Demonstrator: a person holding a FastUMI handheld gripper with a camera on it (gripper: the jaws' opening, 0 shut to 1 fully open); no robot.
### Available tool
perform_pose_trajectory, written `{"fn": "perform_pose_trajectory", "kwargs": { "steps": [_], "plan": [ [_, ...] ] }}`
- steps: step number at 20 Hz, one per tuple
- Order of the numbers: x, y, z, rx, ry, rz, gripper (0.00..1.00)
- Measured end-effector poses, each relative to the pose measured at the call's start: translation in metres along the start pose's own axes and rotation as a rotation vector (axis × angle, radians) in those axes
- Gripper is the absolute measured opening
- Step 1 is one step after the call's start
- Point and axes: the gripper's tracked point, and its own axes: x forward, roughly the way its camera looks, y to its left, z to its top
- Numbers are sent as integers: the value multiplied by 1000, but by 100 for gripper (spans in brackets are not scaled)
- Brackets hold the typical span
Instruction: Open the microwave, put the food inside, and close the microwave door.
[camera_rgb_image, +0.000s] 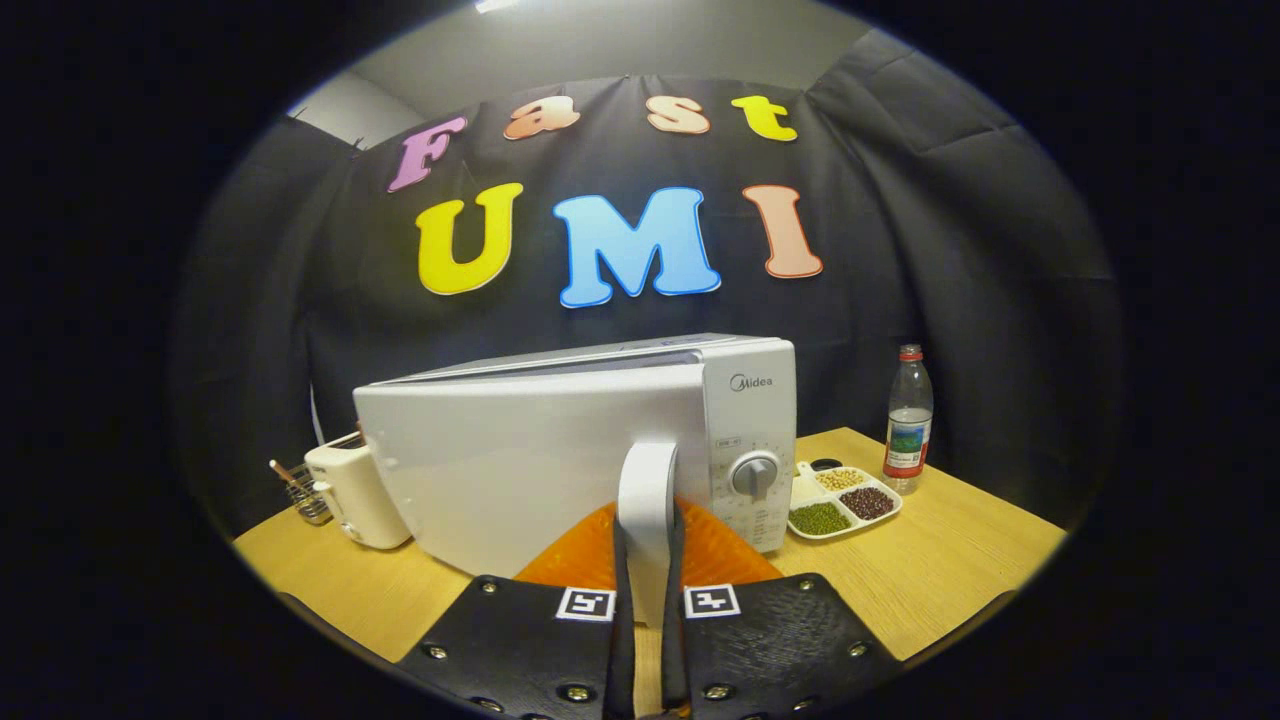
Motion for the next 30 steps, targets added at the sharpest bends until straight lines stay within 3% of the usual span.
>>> {"fn": "perform_pose_trajectory", "kwargs": {
  "steps": [7,13,25,26,30],
  "plan": [
    [-83,78,-19,-67,8,222,10],
    [-124,148,-33,-51,17,349,10],
    [-156,219,-53,-231,-56,203,9],
    [-160,228,-56,-239,-58,230,9],
    [-198,270,-67,-249,-64,486,17]
  ]
}}
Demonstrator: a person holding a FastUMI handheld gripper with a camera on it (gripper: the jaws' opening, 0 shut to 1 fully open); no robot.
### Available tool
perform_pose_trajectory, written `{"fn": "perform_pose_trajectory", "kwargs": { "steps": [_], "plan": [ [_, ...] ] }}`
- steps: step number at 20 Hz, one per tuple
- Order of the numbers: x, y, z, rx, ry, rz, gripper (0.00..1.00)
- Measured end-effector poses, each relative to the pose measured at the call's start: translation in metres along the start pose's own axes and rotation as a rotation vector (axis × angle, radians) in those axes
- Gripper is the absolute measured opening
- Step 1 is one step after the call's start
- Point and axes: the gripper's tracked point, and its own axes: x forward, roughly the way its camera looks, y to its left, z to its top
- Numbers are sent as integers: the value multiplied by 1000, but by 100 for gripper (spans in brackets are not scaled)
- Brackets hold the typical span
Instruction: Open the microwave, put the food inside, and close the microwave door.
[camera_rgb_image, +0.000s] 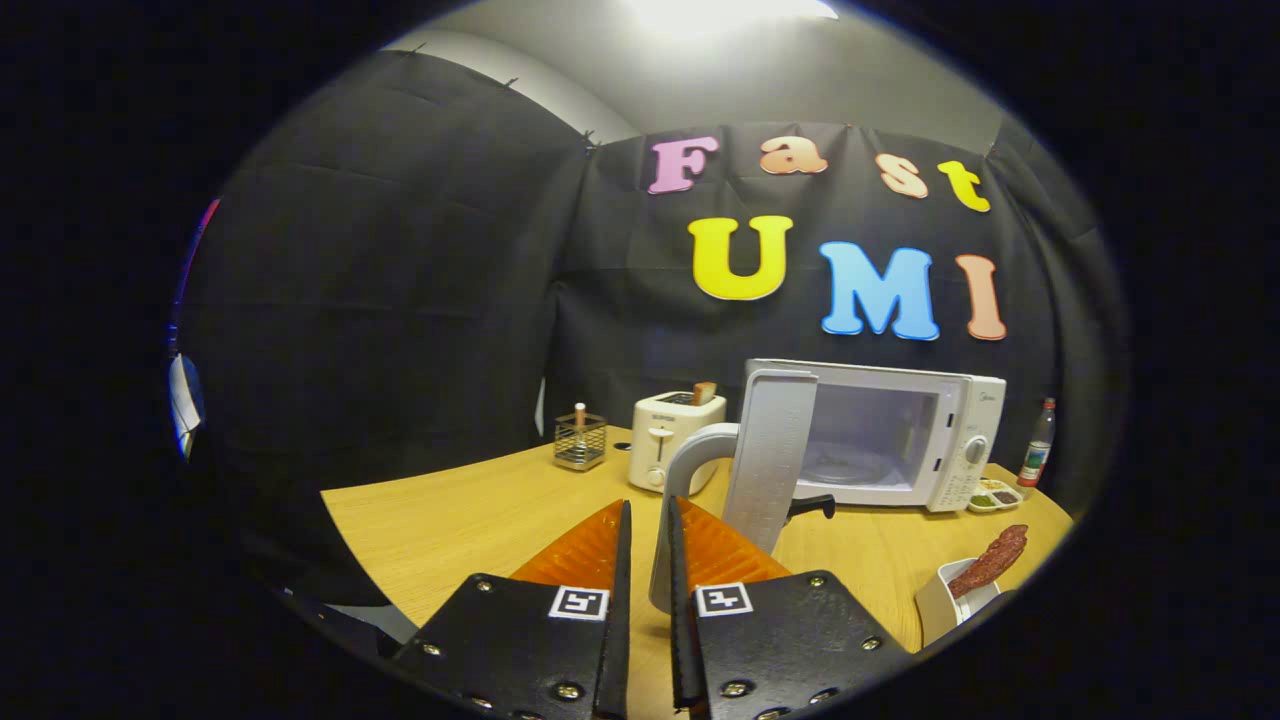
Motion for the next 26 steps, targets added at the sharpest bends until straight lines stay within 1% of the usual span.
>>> {"fn": "perform_pose_trajectory", "kwargs": {
  "steps": [1,3,4,5,6,7,8,9,10,13,17,21,26],
  "plan": [
    [-7,1,3,-10,-13,25,17],
    [-19,-4,11,-34,-44,47,34],
    [-22,-8,11,-44,-52,56,45],
    [-25,-12,11,-53,-56,63,50],
    [-29,-18,12,-63,-57,66,63],
    [-34,-27,11,-71,-55,63,71],
    [-39,-37,9,-70,-53,55,88],
    [-43,-49,9,-62,-47,44,94],
    [-47,-62,6,-39,-39,34,96],
    [-62,-107,4,68,-19,3,96],
    [-75,-188,-6,191,14,-109,97],
    [-84,-253,-34,304,50,-195,99],
    [-97,-321,-75,367,80,-349,99]
  ]
}}
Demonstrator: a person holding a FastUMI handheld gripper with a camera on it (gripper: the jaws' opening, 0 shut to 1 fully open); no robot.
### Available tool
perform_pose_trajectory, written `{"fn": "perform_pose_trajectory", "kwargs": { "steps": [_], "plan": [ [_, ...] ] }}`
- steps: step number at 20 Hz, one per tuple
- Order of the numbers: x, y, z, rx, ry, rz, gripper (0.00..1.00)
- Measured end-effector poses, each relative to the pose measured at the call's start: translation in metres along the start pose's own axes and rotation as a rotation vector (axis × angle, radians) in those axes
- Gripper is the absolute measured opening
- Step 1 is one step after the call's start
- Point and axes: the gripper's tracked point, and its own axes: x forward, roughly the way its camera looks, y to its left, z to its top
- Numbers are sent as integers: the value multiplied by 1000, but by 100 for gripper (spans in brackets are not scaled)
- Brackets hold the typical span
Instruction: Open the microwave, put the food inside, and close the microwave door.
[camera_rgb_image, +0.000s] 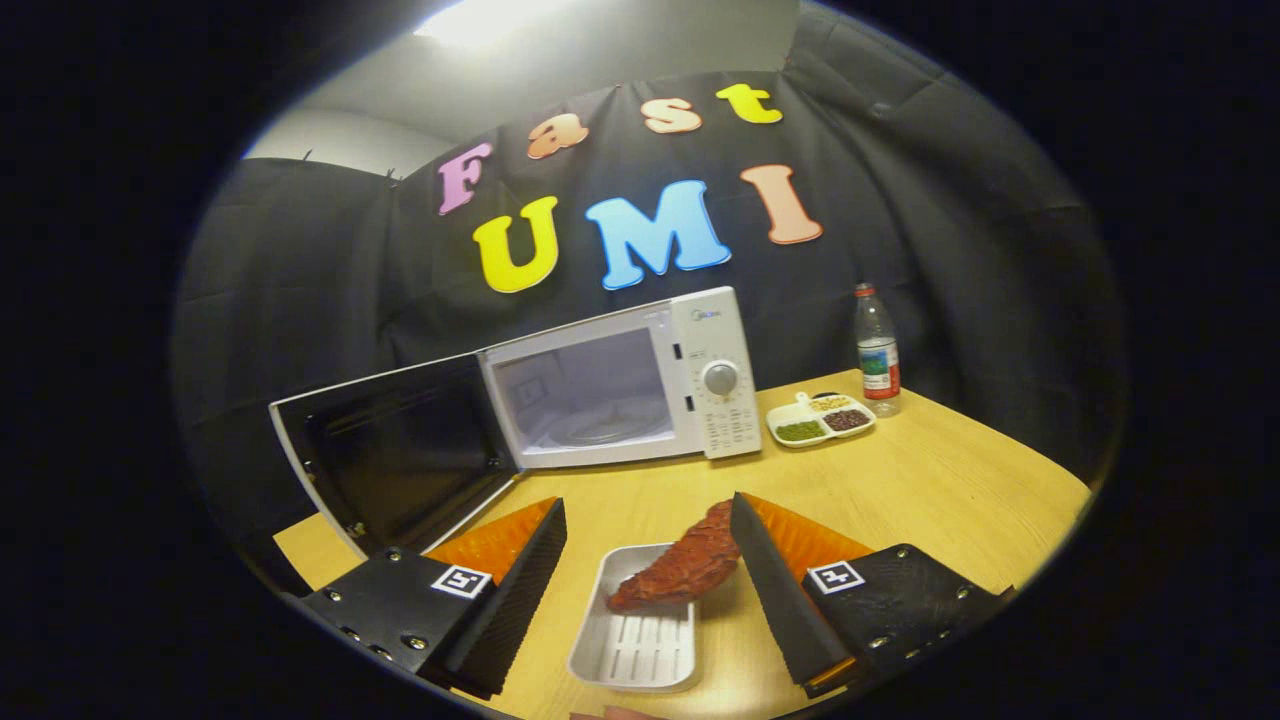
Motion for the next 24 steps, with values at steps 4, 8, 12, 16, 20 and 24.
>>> {"fn": "perform_pose_trajectory", "kwargs": {
  "steps": [4,8,12,16,20,24],
  "plan": [
    [28,-16,-26,145,106,19,99],
    [49,-2,-39,303,151,116,75],
    [53,-9,-38,331,128,87,29],
    [51,-4,-31,314,107,74,18],
    [42,4,-14,269,71,54,11],
    [40,17,0,194,61,40,11]
  ]
}}
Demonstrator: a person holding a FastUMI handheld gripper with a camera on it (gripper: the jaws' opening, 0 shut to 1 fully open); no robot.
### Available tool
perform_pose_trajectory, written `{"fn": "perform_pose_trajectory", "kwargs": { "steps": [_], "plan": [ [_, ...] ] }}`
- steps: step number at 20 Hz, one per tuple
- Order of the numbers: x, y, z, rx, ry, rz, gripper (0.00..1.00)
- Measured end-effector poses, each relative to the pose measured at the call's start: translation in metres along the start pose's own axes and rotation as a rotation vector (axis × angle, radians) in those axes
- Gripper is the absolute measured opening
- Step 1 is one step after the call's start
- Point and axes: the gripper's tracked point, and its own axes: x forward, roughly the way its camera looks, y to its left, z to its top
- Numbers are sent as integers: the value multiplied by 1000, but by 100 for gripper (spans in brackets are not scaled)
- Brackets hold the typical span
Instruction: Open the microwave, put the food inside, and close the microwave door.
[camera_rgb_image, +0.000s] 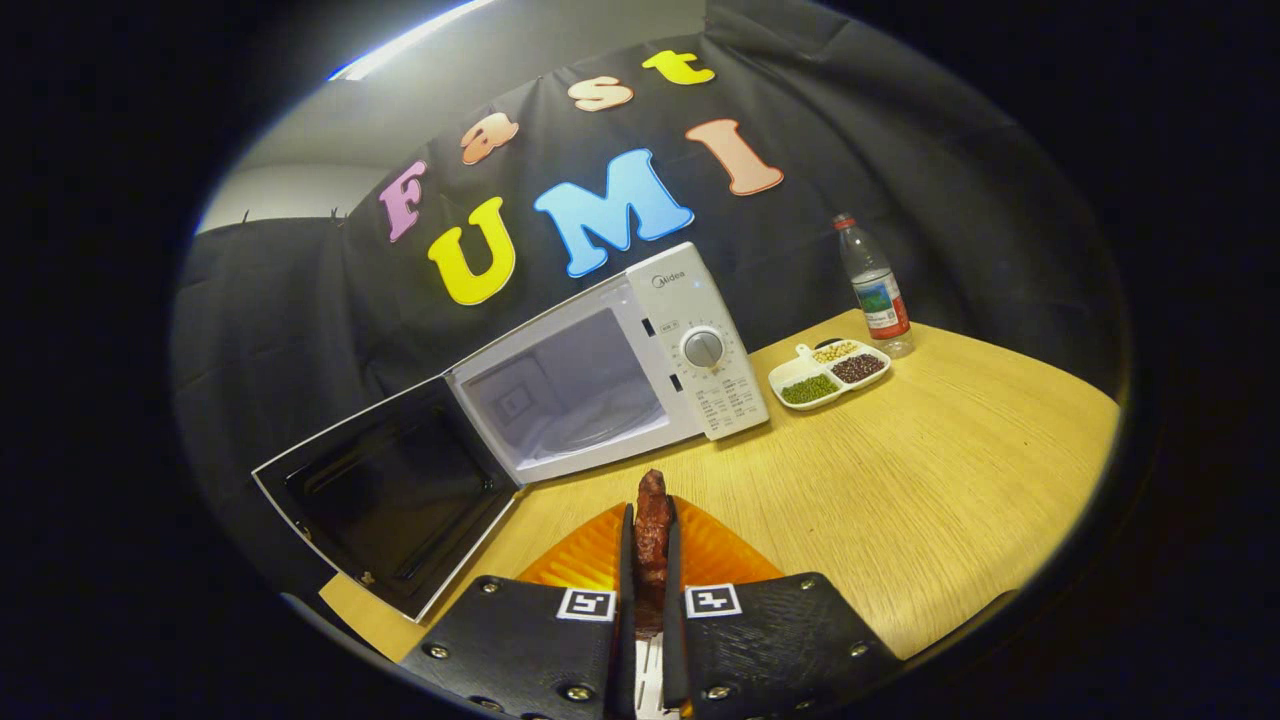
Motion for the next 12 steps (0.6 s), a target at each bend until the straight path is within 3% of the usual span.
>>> {"fn": "perform_pose_trajectory", "kwargs": {
  "steps": [7,12],
  "plan": [
    [17,58,20,-70,-8,56,11],
    [65,94,21,-56,22,84,11]
  ]
}}
